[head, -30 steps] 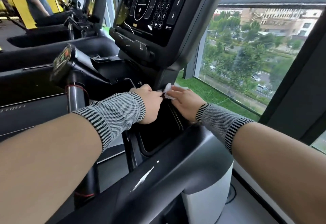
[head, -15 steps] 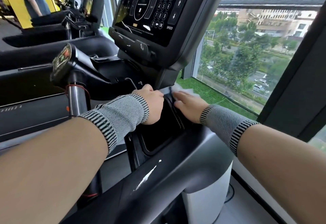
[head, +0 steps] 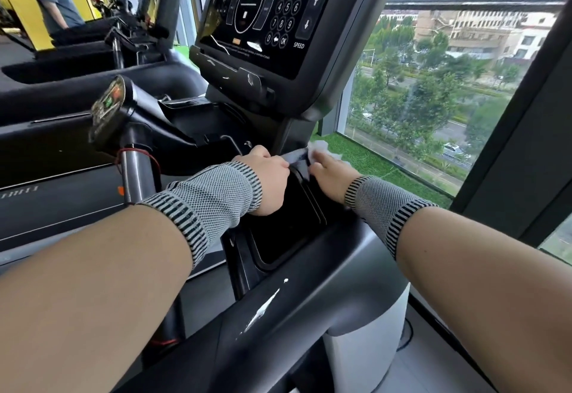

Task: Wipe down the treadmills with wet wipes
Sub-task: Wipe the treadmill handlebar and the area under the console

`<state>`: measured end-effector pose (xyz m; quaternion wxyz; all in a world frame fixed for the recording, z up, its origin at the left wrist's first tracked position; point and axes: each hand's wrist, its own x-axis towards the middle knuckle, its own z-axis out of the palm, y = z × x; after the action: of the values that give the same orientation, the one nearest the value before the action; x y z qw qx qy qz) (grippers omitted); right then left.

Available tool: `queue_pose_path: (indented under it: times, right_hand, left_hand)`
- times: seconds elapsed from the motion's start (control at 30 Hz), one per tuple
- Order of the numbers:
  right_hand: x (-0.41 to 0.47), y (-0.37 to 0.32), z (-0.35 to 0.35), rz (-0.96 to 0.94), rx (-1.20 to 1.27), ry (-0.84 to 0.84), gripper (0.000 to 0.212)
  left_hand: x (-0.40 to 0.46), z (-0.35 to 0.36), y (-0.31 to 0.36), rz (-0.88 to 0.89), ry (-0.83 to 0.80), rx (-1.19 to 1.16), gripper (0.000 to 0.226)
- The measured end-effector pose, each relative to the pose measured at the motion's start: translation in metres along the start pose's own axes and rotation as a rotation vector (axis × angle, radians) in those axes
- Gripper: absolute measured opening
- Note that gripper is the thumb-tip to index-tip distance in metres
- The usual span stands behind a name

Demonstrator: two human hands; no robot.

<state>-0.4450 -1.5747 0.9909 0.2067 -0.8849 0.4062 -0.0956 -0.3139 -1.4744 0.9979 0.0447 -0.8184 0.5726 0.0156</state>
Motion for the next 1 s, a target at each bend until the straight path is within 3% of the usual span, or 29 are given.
queue_pose_path:
  times: [0.07,0.2,0.3,0.37,0.43,0.53,0.67,0.73,0.87,1.0]
  right_hand:
    - [-0.001,-0.004,0.001,0.024,-0.044,-0.017,0.046]
    - [-0.016,-0.020,-0.001,-0.196,-0.097,0.020,0.040]
    - [-0.002,-0.003,-0.005,-0.079,-0.063,0.000,0.041]
    - [0.002,0.005,-0.004,-0.014,-0.093,-0.009,0.038]
    - [-0.003,0.001,0.001,-0.089,-0.104,0.046,0.037]
    - [-0.013,-0.004,0.004,-0.293,-0.027,0.107,0.039]
    - [-0.008,0.009,-0.005,-0.118,0.053,0.223,0.049]
    - [-0.011,0.004,-0.005,-0.132,0.056,0.251,0.046]
    - [-0.030,-0.001,-0.012,-0.309,-0.135,0.139,0.018]
    - [-0.045,0.013,-0.027,-0.355,-0.195,-0.035,0.011]
  left_hand:
    - [0.001,0.002,-0.002,-0.020,-0.011,-0.013,0.071]
    - [-0.006,-0.005,0.004,0.052,-0.005,0.051,0.060]
    - [-0.009,-0.005,0.008,0.052,0.092,0.089,0.051]
    - [-0.010,-0.004,0.006,0.048,0.054,0.075,0.050]
    - [-0.011,-0.008,0.008,0.063,-0.009,0.096,0.049]
    - [-0.015,-0.015,0.011,0.082,0.027,0.113,0.049]
    - [-0.022,-0.017,0.017,0.079,-0.011,0.166,0.052]
    - [-0.025,-0.019,0.019,0.080,0.000,0.184,0.052]
    - [-0.028,-0.019,0.020,0.078,0.017,0.153,0.052]
    - [-0.027,-0.017,0.020,0.076,0.002,0.175,0.048]
